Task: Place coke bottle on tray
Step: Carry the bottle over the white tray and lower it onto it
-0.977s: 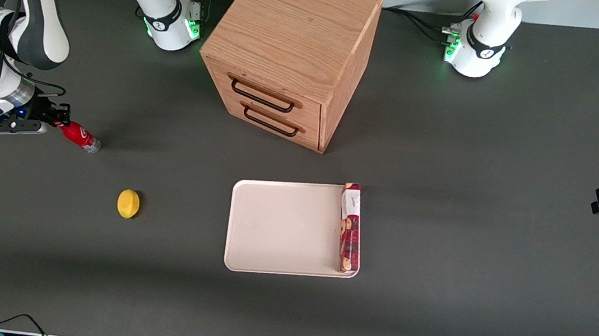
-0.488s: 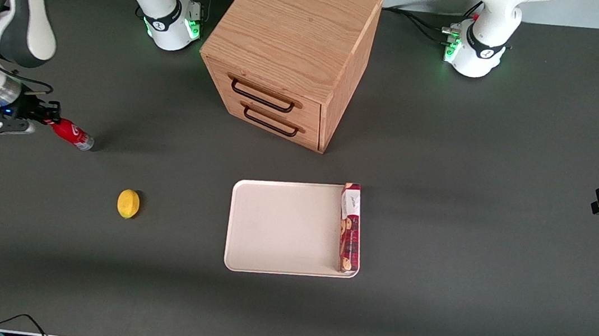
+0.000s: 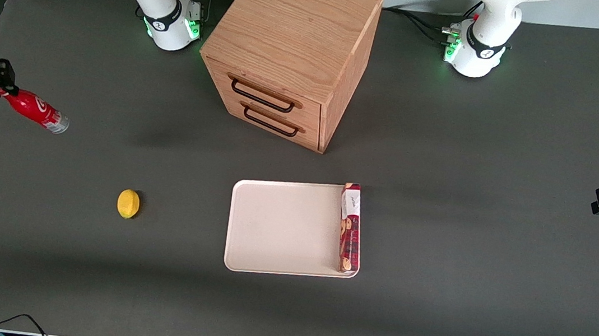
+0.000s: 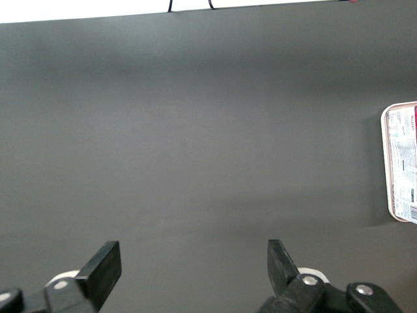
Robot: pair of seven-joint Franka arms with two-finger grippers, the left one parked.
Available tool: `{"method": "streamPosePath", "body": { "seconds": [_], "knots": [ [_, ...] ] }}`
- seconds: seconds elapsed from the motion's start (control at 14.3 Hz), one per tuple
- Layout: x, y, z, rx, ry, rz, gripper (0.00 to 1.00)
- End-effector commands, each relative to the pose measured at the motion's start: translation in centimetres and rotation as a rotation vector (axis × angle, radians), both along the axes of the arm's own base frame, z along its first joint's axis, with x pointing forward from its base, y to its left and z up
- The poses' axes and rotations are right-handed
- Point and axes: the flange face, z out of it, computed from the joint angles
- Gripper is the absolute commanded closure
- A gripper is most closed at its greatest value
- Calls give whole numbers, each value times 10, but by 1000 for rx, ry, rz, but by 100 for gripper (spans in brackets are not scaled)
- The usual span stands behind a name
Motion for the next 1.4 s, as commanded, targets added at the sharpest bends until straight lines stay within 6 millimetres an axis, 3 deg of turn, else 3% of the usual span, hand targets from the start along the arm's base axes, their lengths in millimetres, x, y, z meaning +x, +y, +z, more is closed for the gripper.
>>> {"method": "streamPosePath", "body": {
  "seconds": [0.0,0.14,0.35,0.56,0.77,0.91,1.05,1.33],
  "knots": [
    [23,93,42,-5,-18,19,93],
    [37,161,41,-4,-3,-66,93],
    [54,249,13,32,12,-195,93],
    [70,323,-42,65,20,-340,93],
    [86,377,-123,30,20,-403,93],
    [92,402,-177,27,24,-461,93],
    [92,419,-217,12,-16,-453,93],
    [100,425,-280,-33,-56,-491,93]
  ]
}}
